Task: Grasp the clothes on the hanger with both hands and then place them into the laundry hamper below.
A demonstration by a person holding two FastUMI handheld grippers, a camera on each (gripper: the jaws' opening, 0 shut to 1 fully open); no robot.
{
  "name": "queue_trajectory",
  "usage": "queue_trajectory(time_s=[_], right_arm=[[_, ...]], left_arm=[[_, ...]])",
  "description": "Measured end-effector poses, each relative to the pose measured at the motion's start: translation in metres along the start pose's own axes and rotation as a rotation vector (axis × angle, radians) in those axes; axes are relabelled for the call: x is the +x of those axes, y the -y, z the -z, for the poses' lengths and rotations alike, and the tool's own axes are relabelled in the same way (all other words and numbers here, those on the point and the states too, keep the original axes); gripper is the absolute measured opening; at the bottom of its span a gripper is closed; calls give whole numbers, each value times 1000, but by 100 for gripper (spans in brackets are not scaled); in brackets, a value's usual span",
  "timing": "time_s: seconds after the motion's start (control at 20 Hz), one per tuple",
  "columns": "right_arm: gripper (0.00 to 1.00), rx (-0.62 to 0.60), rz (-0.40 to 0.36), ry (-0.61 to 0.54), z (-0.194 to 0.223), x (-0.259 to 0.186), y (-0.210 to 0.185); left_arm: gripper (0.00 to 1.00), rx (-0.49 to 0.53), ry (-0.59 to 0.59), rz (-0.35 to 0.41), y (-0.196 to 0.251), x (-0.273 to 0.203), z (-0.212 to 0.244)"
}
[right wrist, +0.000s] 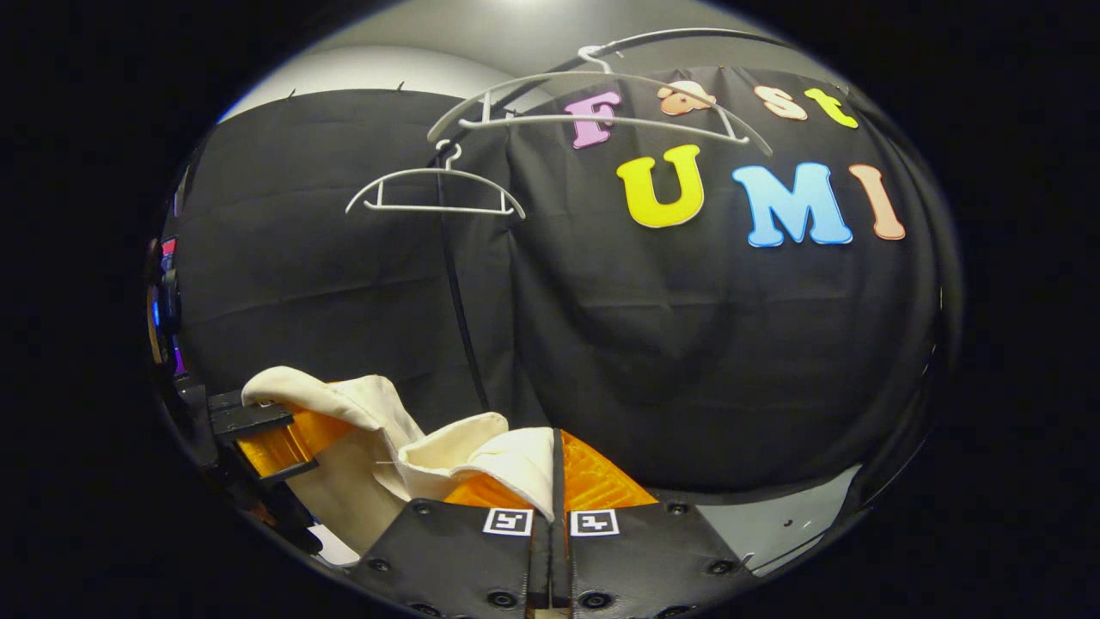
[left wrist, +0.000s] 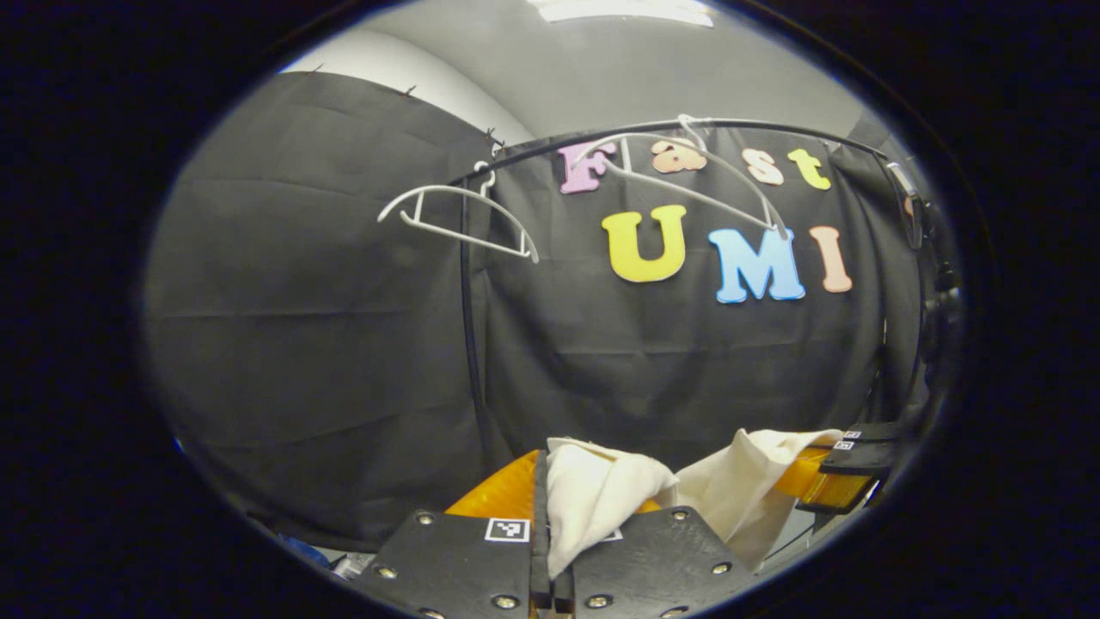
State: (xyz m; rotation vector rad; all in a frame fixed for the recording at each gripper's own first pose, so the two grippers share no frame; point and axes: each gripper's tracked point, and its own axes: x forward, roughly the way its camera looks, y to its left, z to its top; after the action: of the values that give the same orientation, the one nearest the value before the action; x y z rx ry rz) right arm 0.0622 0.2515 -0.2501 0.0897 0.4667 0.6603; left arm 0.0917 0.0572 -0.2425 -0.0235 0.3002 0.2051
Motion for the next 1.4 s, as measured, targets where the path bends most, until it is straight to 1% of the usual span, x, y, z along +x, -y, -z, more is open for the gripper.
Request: queue_trajectory(time_s=[0.25, 0.35, 0.4, 0.65, 0.85, 0.9, 0.95, 1.0, 1.05, 1.1, 1.15, 1.2, 1.25, 1.35, 1.4], right_arm=[[2, 17, 58, -69, 60, 15, 17], [2, 17, 81, -110, 83, 23, 25], [5, 23, 87, -130, 93, 24, 26], [6, 33, 133, -240, 141, 18, 33], [7, 34, 151, -364, 182, 15, 35], [10, 35, 158, -387, 186, 10, 35], [10, 38, 159, -409, 188, 7, 36], [18, 41, 157, -425, 190, 6, 36], [25, 32, 155, -434, 187, 2, 37], [44, 18, 147, -437, 182, -1, 34], [56, 3, 136, -434, 176, -3, 32], [74, -12, 126, -430, 172, -11, 28], [84, -27, 119, -424, 164, -17, 26], [95, -49, 115, -397, 141, -31, 24], [98, -53, 116, -370, 127, -40, 23]], left_arm=[[2, 5, -85, -3, -1, 8, 78], [2, 19, -145, -5, -1, 12, 112], [2, 20, -177, -3, -2, 12, 128], [2, 44, -337, -13, -17, 6, 202], [3, 56, -432, 3, -15, 1, 234], [4, 54, -457, 12, -12, -1, 240], [5, 50, -479, 18, -10, -5, 242], [19, 53, -484, 23, -8, -2, 244], [34, 59, -483, 25, -7, -10, 237], [49, 75, -482, 22, -9, -15, 230], [64, 94, -480, 21, -10, -20, 225], [79, 108, -469, 21, -12, -26, 217], [94, 119, -457, 27, -10, -36, 209], [94, 137, -428, 34, -11, -49, 185], [94, 141, -408, 34, -13, -54, 168]])
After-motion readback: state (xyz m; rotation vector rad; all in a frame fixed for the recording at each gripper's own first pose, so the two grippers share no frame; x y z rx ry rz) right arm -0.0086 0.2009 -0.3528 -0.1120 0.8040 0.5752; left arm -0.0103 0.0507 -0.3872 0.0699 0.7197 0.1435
